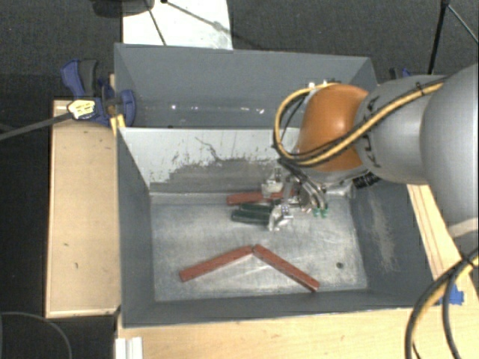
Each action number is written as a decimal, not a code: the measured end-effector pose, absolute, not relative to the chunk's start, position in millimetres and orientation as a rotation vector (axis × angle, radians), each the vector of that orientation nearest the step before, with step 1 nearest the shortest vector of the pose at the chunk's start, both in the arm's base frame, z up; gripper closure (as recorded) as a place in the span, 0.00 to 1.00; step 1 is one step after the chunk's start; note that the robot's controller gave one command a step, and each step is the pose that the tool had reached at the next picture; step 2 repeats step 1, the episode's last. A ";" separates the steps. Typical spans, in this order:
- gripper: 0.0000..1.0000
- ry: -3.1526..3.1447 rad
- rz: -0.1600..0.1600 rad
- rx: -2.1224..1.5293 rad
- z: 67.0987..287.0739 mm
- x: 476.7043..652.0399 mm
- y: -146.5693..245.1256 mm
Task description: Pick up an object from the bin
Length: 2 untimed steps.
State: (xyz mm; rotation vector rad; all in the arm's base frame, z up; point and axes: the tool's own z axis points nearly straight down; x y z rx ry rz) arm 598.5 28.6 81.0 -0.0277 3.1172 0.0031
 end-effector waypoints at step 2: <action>1.00 3.132 0.000 0.007 256.3 573.2 8.1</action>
Offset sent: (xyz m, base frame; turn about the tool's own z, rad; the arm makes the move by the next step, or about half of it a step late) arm 0.0000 0.0000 0.0000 0.0000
